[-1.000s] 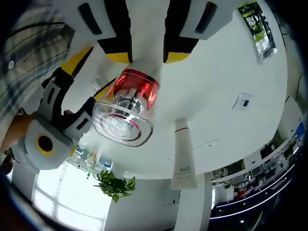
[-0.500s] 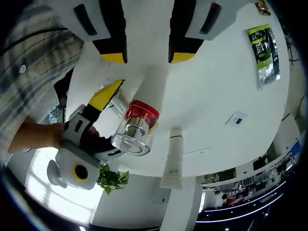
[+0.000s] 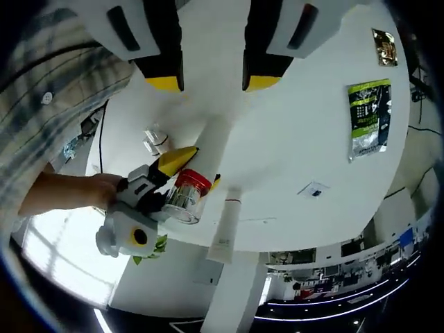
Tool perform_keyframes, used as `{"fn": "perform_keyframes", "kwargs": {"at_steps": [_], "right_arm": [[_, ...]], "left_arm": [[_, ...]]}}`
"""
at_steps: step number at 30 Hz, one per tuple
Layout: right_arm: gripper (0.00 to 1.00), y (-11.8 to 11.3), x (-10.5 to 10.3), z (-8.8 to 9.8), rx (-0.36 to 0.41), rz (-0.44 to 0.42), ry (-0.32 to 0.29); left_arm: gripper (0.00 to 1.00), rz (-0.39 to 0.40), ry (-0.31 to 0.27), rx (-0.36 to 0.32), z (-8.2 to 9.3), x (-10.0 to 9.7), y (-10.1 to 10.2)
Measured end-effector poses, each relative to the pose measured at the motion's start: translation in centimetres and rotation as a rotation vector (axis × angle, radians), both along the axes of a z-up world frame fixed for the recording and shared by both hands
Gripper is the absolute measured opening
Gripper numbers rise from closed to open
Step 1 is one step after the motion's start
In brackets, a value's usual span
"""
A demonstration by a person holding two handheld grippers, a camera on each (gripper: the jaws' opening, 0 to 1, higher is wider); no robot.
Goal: Arrange the skincare products in the storage area until every visible bottle or jar stands upright without overlapping.
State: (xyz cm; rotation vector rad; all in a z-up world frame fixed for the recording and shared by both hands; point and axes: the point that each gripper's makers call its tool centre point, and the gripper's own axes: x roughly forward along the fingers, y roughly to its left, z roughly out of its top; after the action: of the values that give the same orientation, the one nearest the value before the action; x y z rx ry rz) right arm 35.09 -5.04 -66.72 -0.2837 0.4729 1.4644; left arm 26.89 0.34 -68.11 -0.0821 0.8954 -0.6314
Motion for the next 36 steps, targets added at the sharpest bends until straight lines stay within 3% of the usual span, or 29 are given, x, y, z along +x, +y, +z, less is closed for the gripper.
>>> {"fn": "perform_keyframes", "kwargs": {"at_steps": [6, 9, 13, 16, 20, 23, 28, 36], "right_arm": [[0.27, -0.2, 0.5, 0.1, 0.0, -0.028, 0.03], [0.27, -0.6, 1.4, 0.2, 0.029, -0.107, 0.118], [0.27, -1.4, 1.9, 0.2, 0.03, -0.147, 0.157], [0.27, -2.0, 2.1, 0.2, 0.037, -0.196, 0.224], [0.27, -2.7, 2.5, 1.9, 0.121, -0.264, 0.349], [0.27, -3.1, 3.1, 3.0, 0.161, -0.287, 0.364], [0.27, -3.4, 3.5, 4.7, 0.183, -0.282, 0.332], [0.27, -3.3, 2.9, 5.2, 0.155, -0.226, 0.258]], "left_arm": [[0.34, 0.019, 0.004, 0.0, -0.1, -0.3, 0.2], [0.34, 0.022, 0.001, -0.003, 0.0, -0.2, 0.1], [0.34, 0.02, -0.001, -0.006, 0.0, -0.2, -0.1], [0.34, 0.02, 0.0, -0.008, -0.1, -0.2, -0.1], [0.34, 0.016, 0.002, -0.017, -0.1, -0.1, -0.4], [0.34, 0.014, 0.003, -0.023, -0.2, 0.0, -0.7], [0.34, 0.0, 0.003, -0.037, -0.1, 0.3, -1.4], [0.34, -0.007, -0.009, -0.054, 0.2, 1.1, -1.9]]}}
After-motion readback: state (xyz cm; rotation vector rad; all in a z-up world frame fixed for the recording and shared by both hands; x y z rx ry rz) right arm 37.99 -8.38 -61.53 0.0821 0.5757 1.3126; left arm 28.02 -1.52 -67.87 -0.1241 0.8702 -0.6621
